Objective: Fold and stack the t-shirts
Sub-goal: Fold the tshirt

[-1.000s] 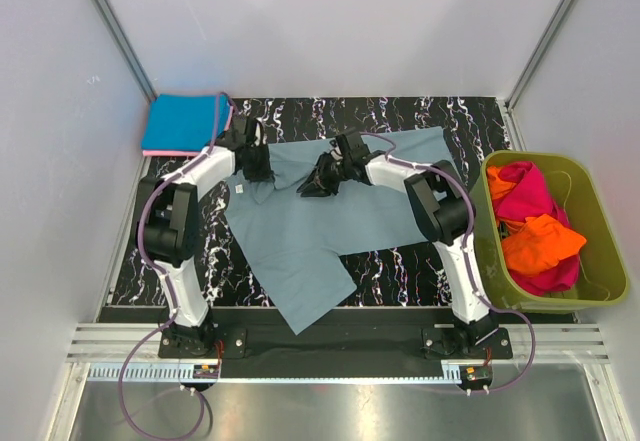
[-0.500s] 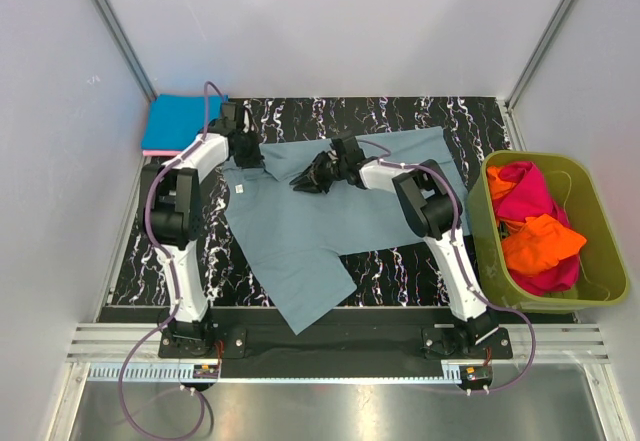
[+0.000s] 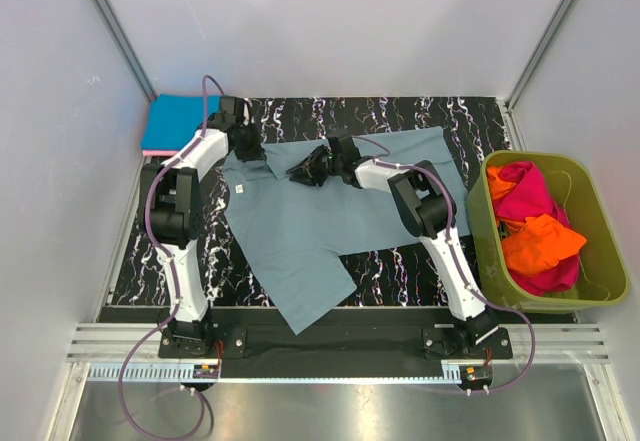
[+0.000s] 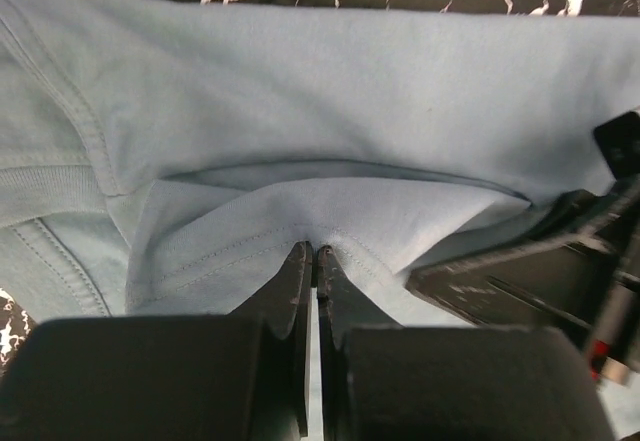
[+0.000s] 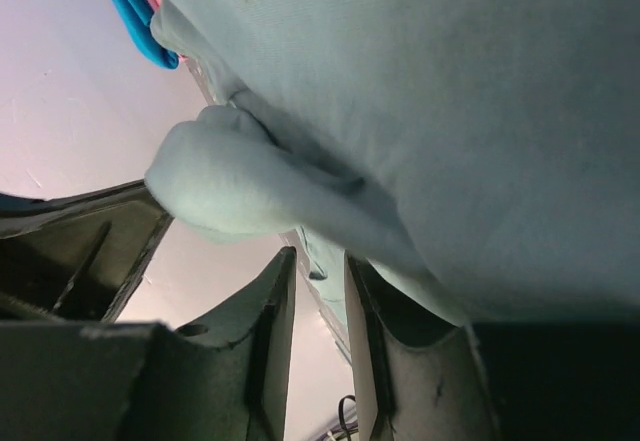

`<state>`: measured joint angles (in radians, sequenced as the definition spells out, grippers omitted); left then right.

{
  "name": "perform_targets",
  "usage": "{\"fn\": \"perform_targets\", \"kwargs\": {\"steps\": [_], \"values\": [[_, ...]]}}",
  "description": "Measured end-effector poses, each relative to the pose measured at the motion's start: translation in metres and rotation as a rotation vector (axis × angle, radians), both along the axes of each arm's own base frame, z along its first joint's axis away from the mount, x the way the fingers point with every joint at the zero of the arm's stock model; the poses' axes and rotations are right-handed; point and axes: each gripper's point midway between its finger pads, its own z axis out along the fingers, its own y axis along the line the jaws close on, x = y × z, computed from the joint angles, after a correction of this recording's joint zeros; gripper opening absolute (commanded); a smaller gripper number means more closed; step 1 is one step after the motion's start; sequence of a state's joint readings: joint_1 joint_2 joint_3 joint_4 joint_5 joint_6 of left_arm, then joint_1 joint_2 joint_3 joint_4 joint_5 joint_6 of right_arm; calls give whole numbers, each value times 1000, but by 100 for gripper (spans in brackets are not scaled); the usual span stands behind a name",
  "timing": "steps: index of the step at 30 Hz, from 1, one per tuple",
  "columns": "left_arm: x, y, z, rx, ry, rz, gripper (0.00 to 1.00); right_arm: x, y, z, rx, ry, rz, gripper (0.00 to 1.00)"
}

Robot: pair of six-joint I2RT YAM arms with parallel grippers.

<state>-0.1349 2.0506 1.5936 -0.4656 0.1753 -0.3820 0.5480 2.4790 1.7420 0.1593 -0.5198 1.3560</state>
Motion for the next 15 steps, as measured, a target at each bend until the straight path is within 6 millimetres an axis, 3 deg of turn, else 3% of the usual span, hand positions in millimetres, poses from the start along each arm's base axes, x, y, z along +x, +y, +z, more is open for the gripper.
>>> {"fn": "perform_targets", "kwargs": {"steps": [5,15], "values": [[5,0,5,-11,-13,3,0,5,11,-3,-13,-12,-19,34],[5,-3,-4,-28,9,6,0,9,19,-8,-93,4,-94,38]]}}
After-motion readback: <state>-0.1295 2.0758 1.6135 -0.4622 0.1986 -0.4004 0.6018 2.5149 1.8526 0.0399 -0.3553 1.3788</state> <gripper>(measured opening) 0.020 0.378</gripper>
